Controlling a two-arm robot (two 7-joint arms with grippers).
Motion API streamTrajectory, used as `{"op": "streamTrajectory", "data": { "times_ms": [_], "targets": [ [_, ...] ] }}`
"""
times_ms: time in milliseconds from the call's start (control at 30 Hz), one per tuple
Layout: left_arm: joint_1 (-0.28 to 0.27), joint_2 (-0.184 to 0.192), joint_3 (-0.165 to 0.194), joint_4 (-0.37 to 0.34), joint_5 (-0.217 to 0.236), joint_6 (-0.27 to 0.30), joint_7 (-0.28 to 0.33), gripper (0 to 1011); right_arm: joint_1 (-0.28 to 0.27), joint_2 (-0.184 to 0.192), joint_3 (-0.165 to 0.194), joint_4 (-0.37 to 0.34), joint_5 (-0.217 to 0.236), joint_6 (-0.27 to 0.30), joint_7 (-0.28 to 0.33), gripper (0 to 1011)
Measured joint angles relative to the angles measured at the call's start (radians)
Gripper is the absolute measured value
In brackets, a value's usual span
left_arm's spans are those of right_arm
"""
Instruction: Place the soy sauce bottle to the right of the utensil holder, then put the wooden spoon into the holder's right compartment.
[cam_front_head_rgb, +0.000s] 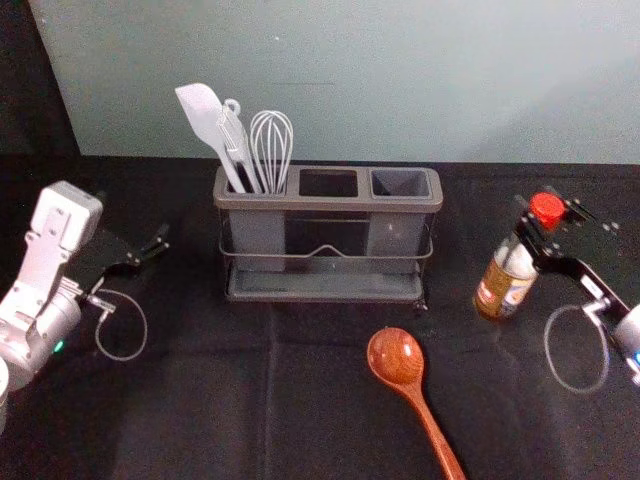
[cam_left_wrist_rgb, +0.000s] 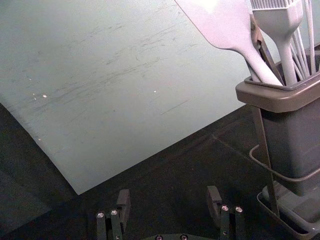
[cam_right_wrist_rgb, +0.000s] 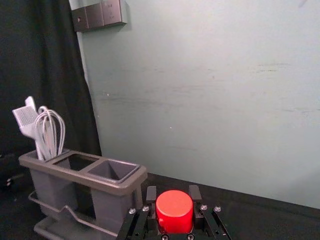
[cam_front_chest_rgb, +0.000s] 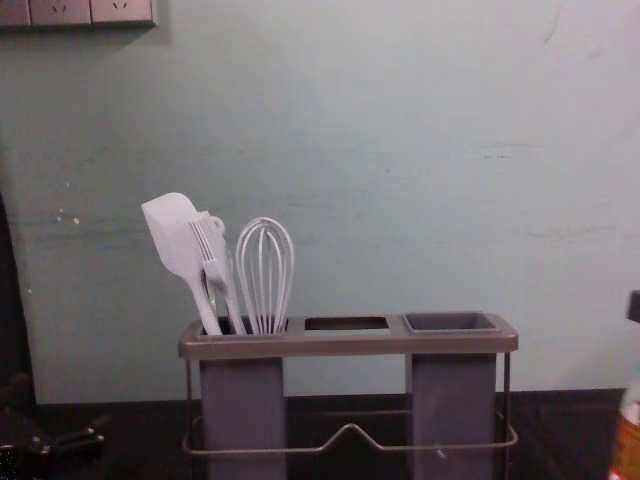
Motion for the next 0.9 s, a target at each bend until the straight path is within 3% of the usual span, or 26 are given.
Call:
{"op": "streamTrajectory", "data": {
  "times_ms": [433, 900],
  "targets": [
    [0.000, 0.000, 0.000, 0.000, 0.000, 0.000, 0.000, 1005, 0.166, -0.092, -0.071, 0.182, -0.037, -0.025, 0.038, 392],
    [0.000, 0.000, 0.000, 0.000, 0.000, 0.000, 0.000, 1005, 0.259, -0.144, -0.099, 0.302, -0.072, -0.042, 0.045, 392]
  ]
}}
